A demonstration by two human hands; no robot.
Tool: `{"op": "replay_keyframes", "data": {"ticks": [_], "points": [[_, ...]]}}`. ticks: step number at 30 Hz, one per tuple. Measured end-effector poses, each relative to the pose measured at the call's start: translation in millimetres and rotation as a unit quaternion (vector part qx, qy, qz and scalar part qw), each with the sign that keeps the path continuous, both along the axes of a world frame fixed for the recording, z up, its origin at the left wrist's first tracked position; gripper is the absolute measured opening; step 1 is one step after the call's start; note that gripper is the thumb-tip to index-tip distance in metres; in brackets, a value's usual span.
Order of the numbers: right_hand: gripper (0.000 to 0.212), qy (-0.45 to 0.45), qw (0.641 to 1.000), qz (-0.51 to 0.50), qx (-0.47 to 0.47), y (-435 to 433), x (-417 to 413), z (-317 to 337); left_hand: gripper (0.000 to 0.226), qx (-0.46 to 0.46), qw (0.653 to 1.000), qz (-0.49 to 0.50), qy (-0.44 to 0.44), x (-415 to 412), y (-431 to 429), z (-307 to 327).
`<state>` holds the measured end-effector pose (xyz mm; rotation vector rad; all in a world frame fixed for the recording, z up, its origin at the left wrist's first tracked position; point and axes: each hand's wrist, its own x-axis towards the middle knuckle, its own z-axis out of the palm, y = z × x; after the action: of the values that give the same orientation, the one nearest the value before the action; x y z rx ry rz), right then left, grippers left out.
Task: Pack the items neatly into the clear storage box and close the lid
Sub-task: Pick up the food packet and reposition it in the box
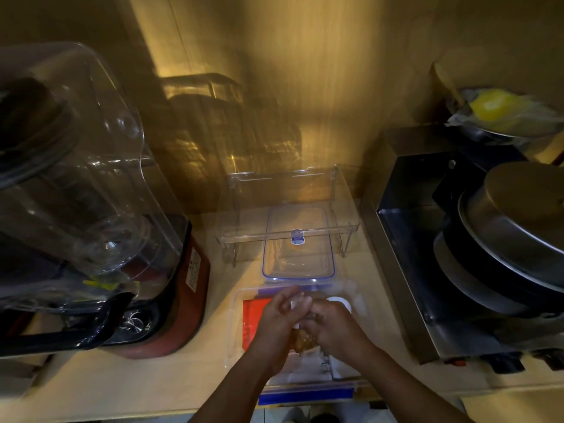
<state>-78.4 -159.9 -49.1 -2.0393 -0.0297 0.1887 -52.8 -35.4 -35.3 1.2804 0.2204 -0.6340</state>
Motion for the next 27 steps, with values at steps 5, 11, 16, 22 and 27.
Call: {"op": "replay_keyframes", "data": {"ticks": [5,11,16,22,27], "points": [[0.033,0.033,0.998,-0.037,0.039,-9,3,4,0.024,-0.004,0.999,0.018,0.033,-2,8,-4],[0.020,0.070,0.993,-0.069,0.064,-15,3,8,0.019,0.105,0.994,0.003,0.004,-4,16,-9],[0.023,0.070,0.984,-0.125,0.104,-9,5,8,0.017,0.067,0.997,-0.032,0.010,-3,11,-1],[0.021,0.046,0.979,-0.156,0.122,-5,6,10,0.035,-0.055,0.992,-0.032,0.114,-4,11,1],[0.009,0.059,0.942,-0.197,0.263,-4,3,13,0.049,-0.117,0.978,-0.058,0.160,-6,17,-5]]}}
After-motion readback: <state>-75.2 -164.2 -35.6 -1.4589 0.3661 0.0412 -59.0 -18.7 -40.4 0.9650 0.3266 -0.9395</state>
